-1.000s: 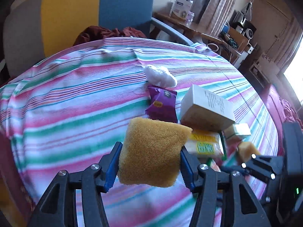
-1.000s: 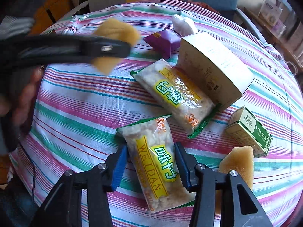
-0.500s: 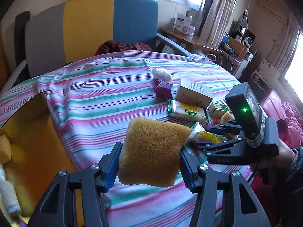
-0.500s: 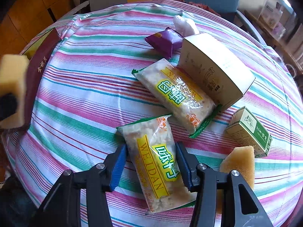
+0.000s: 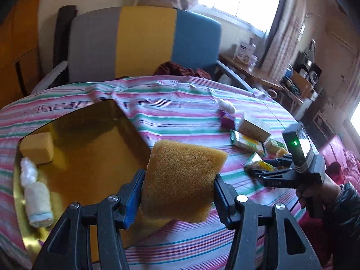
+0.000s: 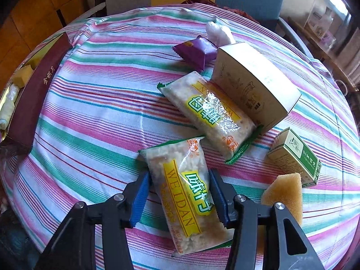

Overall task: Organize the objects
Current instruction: 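Carry the yellow sponge into the gold tray and release it with the left tool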

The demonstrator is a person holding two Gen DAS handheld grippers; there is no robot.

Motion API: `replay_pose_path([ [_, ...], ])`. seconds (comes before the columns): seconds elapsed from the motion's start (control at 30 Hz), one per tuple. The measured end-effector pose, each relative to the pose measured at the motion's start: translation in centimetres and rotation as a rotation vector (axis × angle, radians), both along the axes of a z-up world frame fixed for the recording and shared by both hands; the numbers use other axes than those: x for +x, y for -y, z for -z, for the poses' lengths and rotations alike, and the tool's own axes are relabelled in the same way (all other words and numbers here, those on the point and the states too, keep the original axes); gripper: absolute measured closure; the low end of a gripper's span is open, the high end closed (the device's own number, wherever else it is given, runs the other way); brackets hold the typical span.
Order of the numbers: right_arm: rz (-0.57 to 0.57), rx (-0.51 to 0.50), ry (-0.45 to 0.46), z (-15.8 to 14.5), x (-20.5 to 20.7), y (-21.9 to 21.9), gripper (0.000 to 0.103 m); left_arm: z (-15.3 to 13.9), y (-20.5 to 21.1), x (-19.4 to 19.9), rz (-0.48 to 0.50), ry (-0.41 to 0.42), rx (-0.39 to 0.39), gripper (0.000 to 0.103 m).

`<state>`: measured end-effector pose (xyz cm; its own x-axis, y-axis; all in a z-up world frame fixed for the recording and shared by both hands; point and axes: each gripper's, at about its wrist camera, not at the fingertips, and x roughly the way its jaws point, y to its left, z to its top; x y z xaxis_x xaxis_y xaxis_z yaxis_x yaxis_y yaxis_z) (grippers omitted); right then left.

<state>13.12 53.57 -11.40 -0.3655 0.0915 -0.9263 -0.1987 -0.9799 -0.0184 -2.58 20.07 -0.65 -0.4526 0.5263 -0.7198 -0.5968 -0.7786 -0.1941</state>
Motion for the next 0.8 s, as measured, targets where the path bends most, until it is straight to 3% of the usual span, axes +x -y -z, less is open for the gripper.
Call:
replay_pose_path([
  [0.2,-0.007,0.029,-0.008,-0.3,1.0,-0.4,0.051,0.1,7.9,-3.4,-0.211,0.017,0.017,0.046],
  [0.4,-0.012,0.043,-0.015,-0.7,1.9,-0.9,0.051,1.1,14.8,-7.4,-0.404,0.103,0.063,0.046],
  [0.57,-0.018,0.056,-0.019,-1.0,2.7,-1.4,0.051,2.3,15.8,-9.5,-0.438,0.142,0.045,0.046],
  [0.8,-0.020,0.059,-0.022,-1.5,3.4,-1.0,0.051,4.6,13.4,-13.5,-0.402,0.150,-0.064,0.046],
])
